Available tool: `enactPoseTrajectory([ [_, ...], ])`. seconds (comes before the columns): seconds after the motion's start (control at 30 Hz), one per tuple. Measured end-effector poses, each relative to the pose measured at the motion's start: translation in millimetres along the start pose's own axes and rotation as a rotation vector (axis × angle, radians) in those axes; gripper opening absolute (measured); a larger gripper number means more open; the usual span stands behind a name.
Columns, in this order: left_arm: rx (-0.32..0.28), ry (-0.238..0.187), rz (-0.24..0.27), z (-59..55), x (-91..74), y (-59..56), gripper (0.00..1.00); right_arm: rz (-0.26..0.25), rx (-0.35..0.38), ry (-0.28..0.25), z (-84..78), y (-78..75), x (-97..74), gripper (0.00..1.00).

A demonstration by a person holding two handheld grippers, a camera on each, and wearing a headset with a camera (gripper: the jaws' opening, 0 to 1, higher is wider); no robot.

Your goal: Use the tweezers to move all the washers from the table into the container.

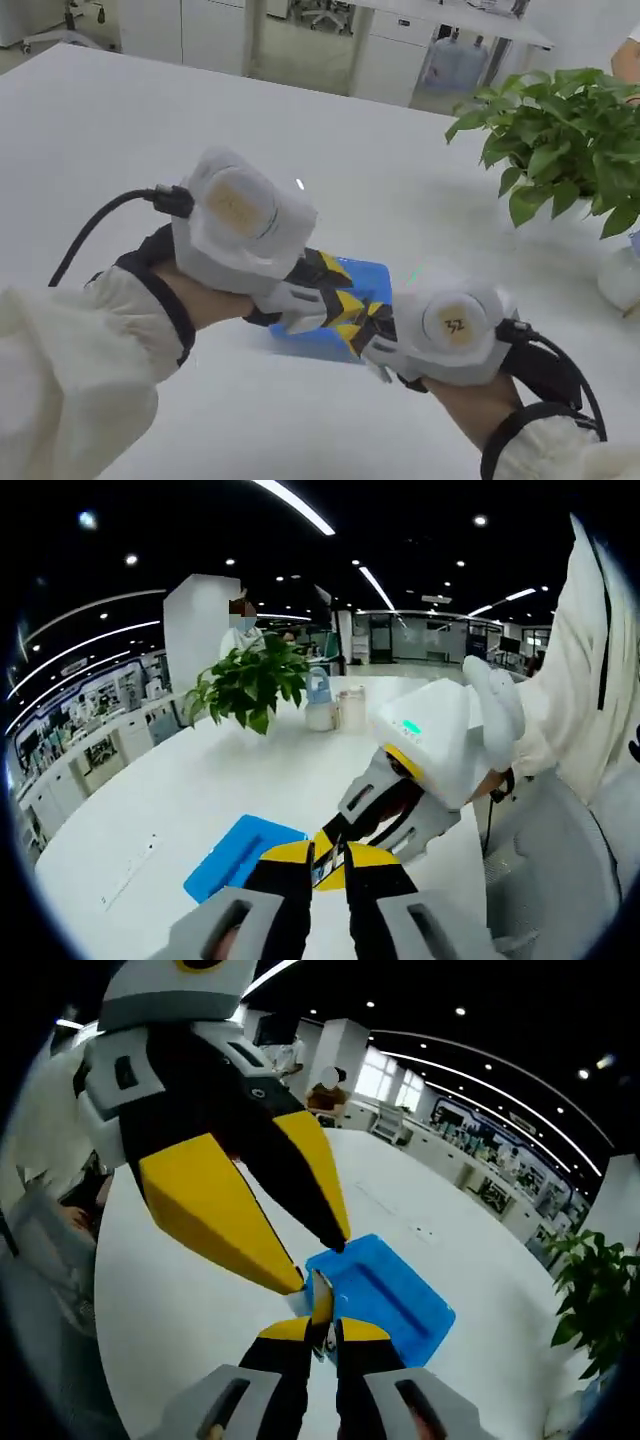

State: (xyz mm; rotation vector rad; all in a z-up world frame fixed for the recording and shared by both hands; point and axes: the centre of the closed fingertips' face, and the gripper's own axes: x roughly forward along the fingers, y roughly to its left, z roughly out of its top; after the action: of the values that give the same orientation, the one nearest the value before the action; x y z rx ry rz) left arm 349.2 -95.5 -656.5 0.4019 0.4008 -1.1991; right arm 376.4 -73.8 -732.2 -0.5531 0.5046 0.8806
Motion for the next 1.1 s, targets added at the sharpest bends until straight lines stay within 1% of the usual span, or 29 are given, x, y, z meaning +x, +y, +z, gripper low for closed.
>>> enactPoseTrajectory([
  [0.03,0.033,0.025,-0.018,-4.3,3.0,-4.9,0.02,0.009,-0.003,0.005,-3.2,5.0,-1.0,0.05],
  [0.07,0.046,0.037,-0.028,-7.1,5.0,-7.5,0.0,0.013,-0.002,0.008,-4.7,7.4,-1.8,0.05],
  [0.1,0.061,0.058,-0.052,-12.5,7.7,-12.6,0.0,0.015,-0.002,0.01,-6.1,9.8,-3.0,0.05],
  [0.13,0.065,0.065,-0.061,-15.2,9.3,-14.8,0.0,0.016,-0.005,0.011,-7.3,11.7,-4.2,0.05],
  [0.27,0.087,0.077,-0.082,-21.1,15.2,-19.9,0.0,0.028,-0.027,0.036,-17.2,19.2,-6.0,0.05],
  [0.33,0.114,0.085,-0.12,-23.8,16.2,-26.5,0.0,0.035,-0.025,0.048,-23.0,21.0,-6.9,0.05],
  [0.37,0.129,0.078,-0.121,-23.5,17.0,-27.0,0.0,0.041,-0.024,0.06,-27.7,22.9,-6.6,0.05],
  [0.43,0.155,0.097,-0.129,-30.1,19.6,-28.5,0.0,0.038,-0.042,0.081,-36.2,24.5,-6.5,0.05],
  [0.47,0.182,0.099,-0.131,-35.6,21.6,-28.6,0.0,0.036,-0.054,0.095,-40.8,24.8,-6.1,0.05],
  [0.5,0.189,0.103,-0.132,-39.8,22.8,-28.6,0.0,0.033,-0.056,0.103,-44.3,25.3,-5.7,0.06],
  [0.53,0.185,0.115,-0.152,-45.9,23.7,-31.1,0.0,0.04,-0.052,0.109,-48.8,27.2,-5.1,0.06],
  [0.63,0.186,0.14,-0.171,-59.3,26.4,-34.7,0.0,0.054,-0.029,0.13,-57.1,31.8,-3.9,0.07],
  [0.67,0.193,0.158,-0.176,-64.9,26.7,-35.5,0.0,0.06,-0.02,0.138,-61.1,34.3,-2.6,0.08],
  [0.7,0.202,0.179,-0.182,-73.4,27.3,-36.7,0.0,0.063,-0.009,0.146,-64.3,35.6,-1.9,0.08],
  [0.8,0.21,0.187,-0.165,-87.2,30.6,-34.6,0.0,0.067,0.055,0.166,-72.2,38.2,-2.5,0.11],
  [0.87,0.188,0.203,-0.166,-98.3,31.3,-34.4,0.0,0.085,0.148,0.162,-72.5,42.5,-4.9,0.2],
  [0.9,0.184,0.203,-0.163,-103.2,31.0,-33.7,0.0,0.088,0.203,0.154,-72.2,42.8,-7.9,0.24],
  [0.93,0.176,0.209,-0.162,-106.8,31.0,-33.6,0.0,0.09,0.229,0.143,-71.4,42.6,-10.5,0.24],
  [0.97,0.168,0.222,-0.151,-112.7,31.3,-32.0,0.0,0.104,0.286,0.123,-70.0,44.7,-15.9,0.24],
  [1.0,0.165,0.227,-0.141,-115.9,31.6,-30.2,0.0,0.126,0.349,0.126,-70.2,49.0,-20.4,0.25],
  [1.03,0.147,0.239,-0.121,-121.5,31.9,-27.1,0.0,0.11,0.42,0.105,-69.0,47.1,-26.0,0.25],
  [1.07,0.137,0.245,-0.12,-124.7,32.3,-26.9,0.0,0.086,0.429,0.066,-66.2,43.0,-29.8,0.24],
  [1.1,0.13,0.25,-0.123,-127.9,32.4,-27.2,0.0,0.062,0.449,0.07,-69.2,41.4,-36.6,0.25],
])
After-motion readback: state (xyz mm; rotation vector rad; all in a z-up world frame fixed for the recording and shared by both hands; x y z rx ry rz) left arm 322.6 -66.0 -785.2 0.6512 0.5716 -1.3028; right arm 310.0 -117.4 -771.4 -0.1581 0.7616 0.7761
